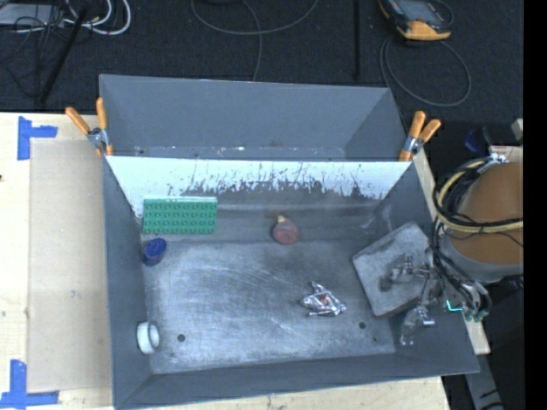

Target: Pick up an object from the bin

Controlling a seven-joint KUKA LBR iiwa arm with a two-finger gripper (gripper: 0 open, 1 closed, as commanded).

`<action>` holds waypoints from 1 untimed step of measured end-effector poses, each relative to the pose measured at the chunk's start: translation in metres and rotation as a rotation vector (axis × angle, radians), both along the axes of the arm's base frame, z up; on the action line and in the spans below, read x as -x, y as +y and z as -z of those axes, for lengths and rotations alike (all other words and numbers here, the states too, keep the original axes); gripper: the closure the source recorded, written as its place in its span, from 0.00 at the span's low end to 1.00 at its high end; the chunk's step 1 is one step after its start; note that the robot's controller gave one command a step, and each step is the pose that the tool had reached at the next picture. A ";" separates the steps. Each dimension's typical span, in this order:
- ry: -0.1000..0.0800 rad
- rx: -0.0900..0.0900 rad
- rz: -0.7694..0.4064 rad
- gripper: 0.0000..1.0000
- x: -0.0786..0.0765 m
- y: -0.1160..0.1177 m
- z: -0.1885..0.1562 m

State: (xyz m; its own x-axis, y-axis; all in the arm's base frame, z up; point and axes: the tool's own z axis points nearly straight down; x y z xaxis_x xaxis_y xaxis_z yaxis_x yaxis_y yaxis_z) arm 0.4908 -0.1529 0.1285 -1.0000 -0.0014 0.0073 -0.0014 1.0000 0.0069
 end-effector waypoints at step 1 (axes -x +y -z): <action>-0.011 0.005 -0.119 0.00 -0.018 0.050 -0.048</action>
Offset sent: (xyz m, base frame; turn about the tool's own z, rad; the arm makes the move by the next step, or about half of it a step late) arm 0.0160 0.0476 0.0463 -0.1133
